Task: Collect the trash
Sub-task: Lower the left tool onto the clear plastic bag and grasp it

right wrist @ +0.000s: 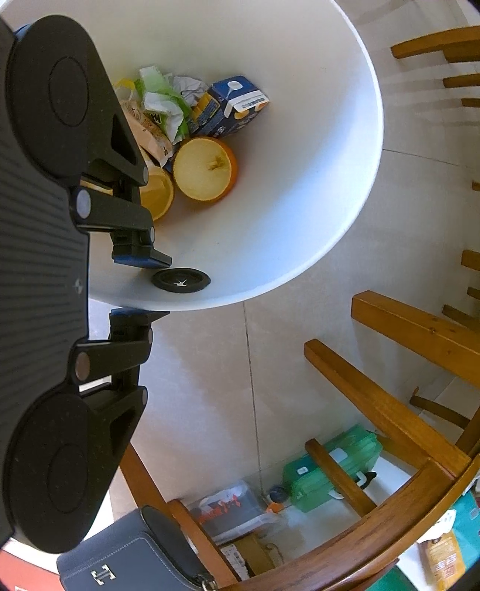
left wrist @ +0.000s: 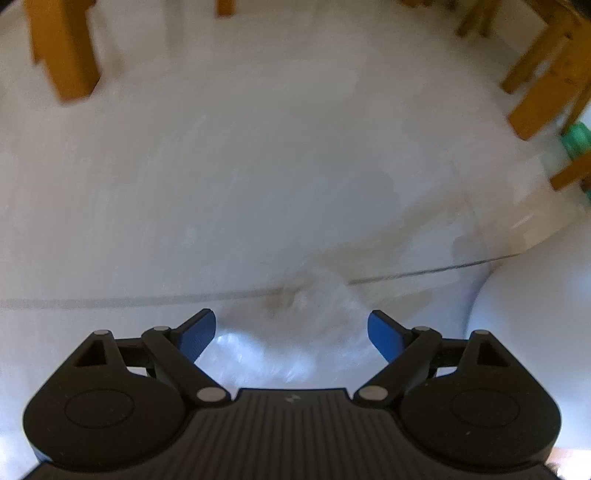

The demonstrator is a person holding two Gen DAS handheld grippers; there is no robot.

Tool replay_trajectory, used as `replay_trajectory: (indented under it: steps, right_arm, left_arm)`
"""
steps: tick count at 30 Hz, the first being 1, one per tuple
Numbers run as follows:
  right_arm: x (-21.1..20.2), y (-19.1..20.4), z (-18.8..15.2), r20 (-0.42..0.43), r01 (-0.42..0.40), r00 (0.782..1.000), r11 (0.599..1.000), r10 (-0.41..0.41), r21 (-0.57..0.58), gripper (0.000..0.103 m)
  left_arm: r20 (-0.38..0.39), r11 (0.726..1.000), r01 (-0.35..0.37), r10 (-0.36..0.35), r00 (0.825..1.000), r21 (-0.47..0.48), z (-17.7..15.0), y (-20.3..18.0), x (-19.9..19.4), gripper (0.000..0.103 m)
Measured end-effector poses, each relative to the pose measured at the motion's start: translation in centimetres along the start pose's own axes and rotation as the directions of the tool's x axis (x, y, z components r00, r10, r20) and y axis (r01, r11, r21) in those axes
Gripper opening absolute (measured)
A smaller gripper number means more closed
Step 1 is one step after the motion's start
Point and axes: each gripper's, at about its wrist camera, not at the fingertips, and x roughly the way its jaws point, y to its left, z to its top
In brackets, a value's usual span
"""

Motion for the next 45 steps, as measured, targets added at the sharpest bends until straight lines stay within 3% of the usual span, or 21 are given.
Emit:
replay_trajectory:
  steps: [5,12,17,21,23,25,28,40,45]
  right_arm:
    - [0.0,-0.1,0.1,-0.002,-0.001,1.0,1.0,0.001,0.005,0.024]
    - [0.0,-0.2,0.1,-0.005,0.0,1.0,1.0,0.0,0.009,0.024]
    - [0.0,0.0,0.1,-0.005,0.002,1.0,1.0,-0.001,0.01,0.024]
    - [0.0,0.0,0.1,-0.004,0.0,1.0,1.0,0.0,0.009,0.024]
    - [0.0,0.0,0.1,-0.003,0.001,1.0,1.0,-0.001,0.009,0.024]
    - [0.0,0.0,0.1,-0.003,0.002,1.0,1.0,-0.002,0.005,0.024]
    - [0.0,0.1,0.1,-0.002,0.002,1.0,1.0,-0.002,0.004,0.025]
    - [0.0,0.2,0.1,0.001,0.004,1.0,1.0,-0.004,-0.002,0.025]
    - [0.0,0.2,0.1,0.003,0.004,1.0,1.0,-0.004,0.0,0.025]
  left_arm:
    - [-0.065,0.985,0.143,-0.149,0.987,-0.097,-2.1,0.8,-0.3,0.089]
    - [-0.039,0.992,0.024,-0.019,0.999,0.124,-2.6,-1.7,0.0,0.089]
    - [-0.032,0.958,-0.033,0.044,0.999,0.285,-2.5,-3.6,1.1,0.089]
    - [-0.01,0.93,-0.07,0.079,0.997,0.361,-2.6,-4.2,1.5,0.075]
    - [-0.014,0.919,-0.073,0.085,0.996,0.386,-2.8,-4.3,1.8,0.072]
    - [-0.012,0.912,-0.078,0.091,0.996,0.403,-2.7,-4.3,1.6,0.057]
    - [-0.002,0.911,-0.075,0.083,0.997,0.406,-2.9,-4.6,1.9,0.054]
    - [0.021,0.918,-0.05,0.046,0.999,0.394,-3.2,-4.7,-2.0,0.053]
    - [0.026,0.904,-0.03,0.02,0.999,0.426,-3.6,-5.4,-6.1,0.053]
